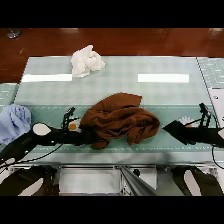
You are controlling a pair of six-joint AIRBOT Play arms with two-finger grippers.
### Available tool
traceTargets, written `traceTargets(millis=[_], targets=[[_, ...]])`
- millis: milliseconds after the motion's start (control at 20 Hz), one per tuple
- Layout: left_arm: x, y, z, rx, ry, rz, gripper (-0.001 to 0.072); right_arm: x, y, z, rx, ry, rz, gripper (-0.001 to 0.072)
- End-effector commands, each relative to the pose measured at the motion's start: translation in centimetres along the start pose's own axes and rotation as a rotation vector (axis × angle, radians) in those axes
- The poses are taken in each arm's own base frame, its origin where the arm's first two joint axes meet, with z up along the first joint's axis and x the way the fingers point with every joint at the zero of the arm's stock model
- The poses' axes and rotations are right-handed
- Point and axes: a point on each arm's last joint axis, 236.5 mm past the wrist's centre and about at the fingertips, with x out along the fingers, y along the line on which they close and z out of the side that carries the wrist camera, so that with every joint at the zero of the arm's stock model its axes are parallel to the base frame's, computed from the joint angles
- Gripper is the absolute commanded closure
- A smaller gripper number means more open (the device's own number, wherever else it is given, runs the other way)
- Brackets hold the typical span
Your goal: Fold the shirts.
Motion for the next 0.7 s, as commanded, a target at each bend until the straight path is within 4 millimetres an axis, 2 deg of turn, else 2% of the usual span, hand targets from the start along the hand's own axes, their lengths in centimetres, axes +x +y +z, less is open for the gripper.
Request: traceTargets(millis=[0, 50, 100, 350, 500, 650], targets=[[2.5, -1.4, 1.6, 0.024, -0.074, 0.010, 0.0017, 1.4, -0.6, -3.5, 0.044, 0.086, 0.038, 0.0095], [2.7, -1.9, 2.0, 0.038, -0.077, 0.009, 0.0220, 1.3, -0.5, -4.1, 0.041, 0.112, 0.042, 0.0095], [2.8, -2.5, 2.6, 0.044, -0.081, 0.003, 0.0680, 1.3, -0.3, -4.4, 0.039, 0.127, 0.050, 0.0095], [1.3, -5.4, 6.2, 0.126, -0.150, -0.044, 0.0680, 1.7, 3.0, -5.5, 0.002, 0.165, 0.149, 0.0096], [0.6, -5.5, 7.5, 0.116, -0.183, -0.049, 0.0680, 3.8, 7.0, -6.4, -0.034, 0.189, 0.237, 0.0096], [0.4, -4.9, 7.8, 0.125, -0.187, -0.030, 0.0681, 6.8, 9.2, -6.3, -0.051, 0.180, 0.241, 0.0096]])
